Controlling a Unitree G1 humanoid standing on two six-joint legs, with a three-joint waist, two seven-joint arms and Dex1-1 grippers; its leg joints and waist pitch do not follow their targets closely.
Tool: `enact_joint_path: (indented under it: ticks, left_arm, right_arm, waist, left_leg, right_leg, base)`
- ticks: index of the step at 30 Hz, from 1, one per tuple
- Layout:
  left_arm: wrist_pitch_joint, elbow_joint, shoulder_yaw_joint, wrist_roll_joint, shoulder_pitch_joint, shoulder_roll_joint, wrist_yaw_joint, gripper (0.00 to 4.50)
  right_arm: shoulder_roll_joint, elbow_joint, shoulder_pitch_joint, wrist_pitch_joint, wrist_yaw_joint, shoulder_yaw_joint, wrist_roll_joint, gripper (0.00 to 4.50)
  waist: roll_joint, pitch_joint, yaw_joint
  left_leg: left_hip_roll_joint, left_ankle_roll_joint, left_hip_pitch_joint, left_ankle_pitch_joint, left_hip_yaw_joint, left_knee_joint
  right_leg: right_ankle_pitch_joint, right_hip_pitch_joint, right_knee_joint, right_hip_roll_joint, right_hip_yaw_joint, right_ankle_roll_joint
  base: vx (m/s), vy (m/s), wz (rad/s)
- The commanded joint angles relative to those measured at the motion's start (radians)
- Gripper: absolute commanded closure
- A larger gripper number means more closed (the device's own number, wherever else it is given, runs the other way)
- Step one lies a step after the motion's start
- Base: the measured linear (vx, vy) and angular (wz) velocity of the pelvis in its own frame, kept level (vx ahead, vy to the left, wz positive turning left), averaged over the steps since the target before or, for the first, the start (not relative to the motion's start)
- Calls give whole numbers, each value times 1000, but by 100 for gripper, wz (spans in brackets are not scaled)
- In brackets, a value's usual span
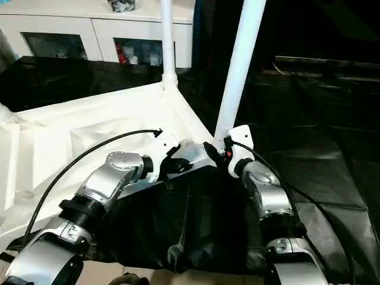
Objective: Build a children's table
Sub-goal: Rotate leg to tighten
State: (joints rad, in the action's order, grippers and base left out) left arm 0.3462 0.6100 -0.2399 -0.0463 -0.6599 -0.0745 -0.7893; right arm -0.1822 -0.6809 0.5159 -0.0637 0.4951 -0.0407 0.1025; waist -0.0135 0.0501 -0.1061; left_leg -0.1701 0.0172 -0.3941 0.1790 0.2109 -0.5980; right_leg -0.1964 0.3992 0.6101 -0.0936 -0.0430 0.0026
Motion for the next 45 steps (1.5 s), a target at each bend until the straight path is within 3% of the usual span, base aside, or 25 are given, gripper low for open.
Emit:
enact_joint_path:
  ticks: [1, 6, 8, 13, 16, 21, 25, 32, 45]
  left_arm:
    - [-45, -4, 54, 29, -32, 42, 86, 450]
    - [-58, -14, 43, 34, -22, 28, 58, 450]
    - [-70, -36, 34, 46, -9, 6, 4, 450]
    - [-84, -82, 11, 64, 17, -52, -121, 450]
    - [-95, -113, -4, 78, 32, -91, -203, 450]
    - [-108, -159, -29, 102, 54, -144, -323, 450]
    - [-95, -194, -50, 115, 69, -183, -414, 450]
    - [-91, -206, -62, 119, 73, -202, -456, 450]
    - [-81, -201, -56, 106, 79, -196, -426, 450]
  right_arm:
    - [56, -8, -4, 20, 50, 64, -12, 144]
    - [51, -1, -3, 13, 72, 44, 14, 100]
    - [20, 4, -3, 53, 105, 46, 11, 77]
    - [-67, 81, -44, 50, 295, 84, 31, 77]
    - [-121, 142, -83, 20, 425, 116, 52, 77]
    - [-190, 230, -133, -19, 584, 157, 84, 77]
    - [-235, 282, -158, -45, 676, 193, 95, 77]
    - [-248, 309, -161, -58, 711, 215, 81, 77]
    - [-241, 316, -177, -86, 714, 232, 88, 174]
  waist:
    - [16, -70, 0]
    - [15, -67, 1]
    - [14, -68, 1]
    - [15, -68, 1]
    - [15, -65, -3]
    - [12, -63, -11]
    - [9, -62, -13]
    - [9, -64, -20]
    - [10, -65, -29]
  left_leg:
    - [-59, -80, 25, 113, -32, 66]
    - [-61, -71, 27, 152, -33, 70]
    - [-61, -68, 27, 154, -33, 71]
    - [-60, -92, 23, 129, -33, 66]
    - [-61, -106, 23, 138, -31, 65]
    - [-69, -75, 29, 184, -32, 72]
    - [-70, -67, 30, 197, -32, 74]
    - [-69, -63, 30, 184, -31, 72]
    - [-68, -61, 30, 173, -31, 70]
  right_leg:
    - [-42, -43, -60, -64, 33, -253]
    - [-97, -42, -66, -64, 33, -248]
    - [-92, -42, -66, -65, 33, -247]
    - [-41, -47, -60, -64, 32, -255]
    - [-58, -46, -61, -62, 32, -259]
    - [-129, -41, -66, -61, 32, -255]
    - [-135, -39, -66, -63, 33, -256]
    - [-110, -37, -62, -64, 34, -268]
    - [-108, -37, -61, -65, 33, -261]
  base:
    - [0, 0, 0]
    - [0, 0, 0]
    - [0, 0, 0]
    - [0, 0, 0]
    - [0, 0, 0]
    - [0, 0, 0]
    - [0, 0, 0]
    - [0, 0, 0]
    - [0, 0, 0]
